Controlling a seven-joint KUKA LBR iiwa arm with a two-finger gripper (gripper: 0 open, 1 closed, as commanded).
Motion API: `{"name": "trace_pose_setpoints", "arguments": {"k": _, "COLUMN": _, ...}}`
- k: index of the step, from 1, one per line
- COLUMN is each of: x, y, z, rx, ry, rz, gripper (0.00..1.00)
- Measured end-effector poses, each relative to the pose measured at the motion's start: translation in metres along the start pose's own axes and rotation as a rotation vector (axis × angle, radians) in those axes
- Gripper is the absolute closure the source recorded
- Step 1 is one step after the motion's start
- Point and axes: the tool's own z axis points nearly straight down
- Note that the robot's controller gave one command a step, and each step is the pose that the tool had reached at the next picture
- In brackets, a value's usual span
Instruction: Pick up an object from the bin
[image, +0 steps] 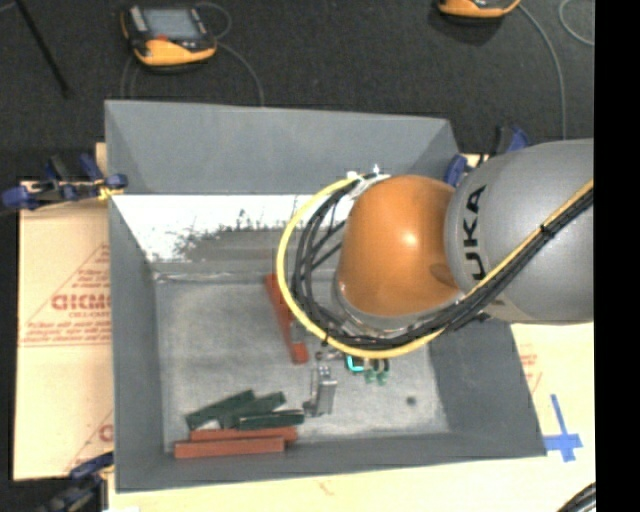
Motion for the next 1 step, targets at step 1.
{"name": "trace_pose_setpoints", "arguments": {"k": 1, "x": -0.0017, "y": -0.0004, "z": -0.0038, "rx": -0.001, "ry": -0.008, "rz": 0.003, "gripper": 0.00}}
